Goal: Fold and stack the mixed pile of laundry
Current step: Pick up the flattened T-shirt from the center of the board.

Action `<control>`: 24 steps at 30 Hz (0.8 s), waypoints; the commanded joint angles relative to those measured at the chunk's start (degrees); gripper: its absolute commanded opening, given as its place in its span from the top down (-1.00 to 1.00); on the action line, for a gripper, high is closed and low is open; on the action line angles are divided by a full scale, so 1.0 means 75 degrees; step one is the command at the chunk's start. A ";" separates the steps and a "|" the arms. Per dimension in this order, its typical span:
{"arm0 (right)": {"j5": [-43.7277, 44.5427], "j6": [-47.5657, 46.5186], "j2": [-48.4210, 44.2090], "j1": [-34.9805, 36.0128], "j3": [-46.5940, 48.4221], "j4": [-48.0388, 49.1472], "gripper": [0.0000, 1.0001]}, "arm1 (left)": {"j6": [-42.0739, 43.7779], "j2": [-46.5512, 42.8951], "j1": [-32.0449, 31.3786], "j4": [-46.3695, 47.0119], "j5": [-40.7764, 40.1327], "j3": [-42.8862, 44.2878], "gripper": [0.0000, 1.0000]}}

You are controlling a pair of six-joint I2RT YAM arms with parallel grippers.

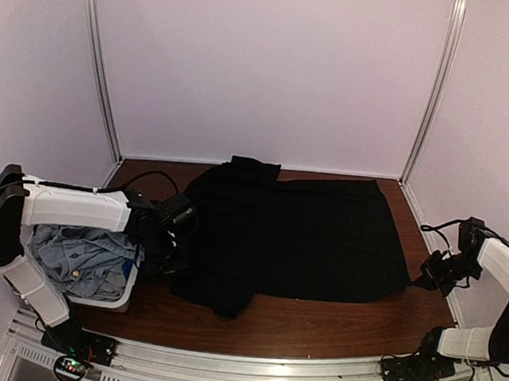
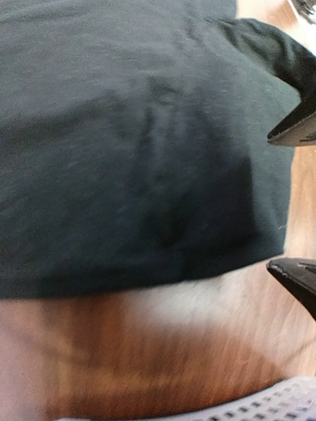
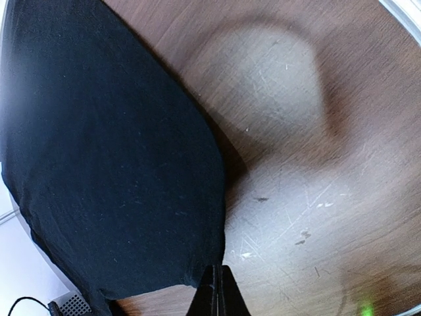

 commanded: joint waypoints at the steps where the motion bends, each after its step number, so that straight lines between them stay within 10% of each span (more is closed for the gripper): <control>1: 0.0197 0.0142 -0.0040 -0.0018 0.0041 0.0205 1.00 | -0.0057 0.0016 -0.0253 -0.0053 0.0268 -0.0138 -0.19; 19: 0.0106 -0.0051 0.0515 -0.0019 0.0488 0.0299 1.00 | -0.0621 -0.0073 -0.0484 0.1509 -0.0327 -0.1093 0.12; 24: 0.0045 -0.0061 0.0543 -0.0019 0.0616 0.0208 1.00 | -0.0520 -0.0078 -0.0482 0.1514 -0.0258 -0.0855 0.76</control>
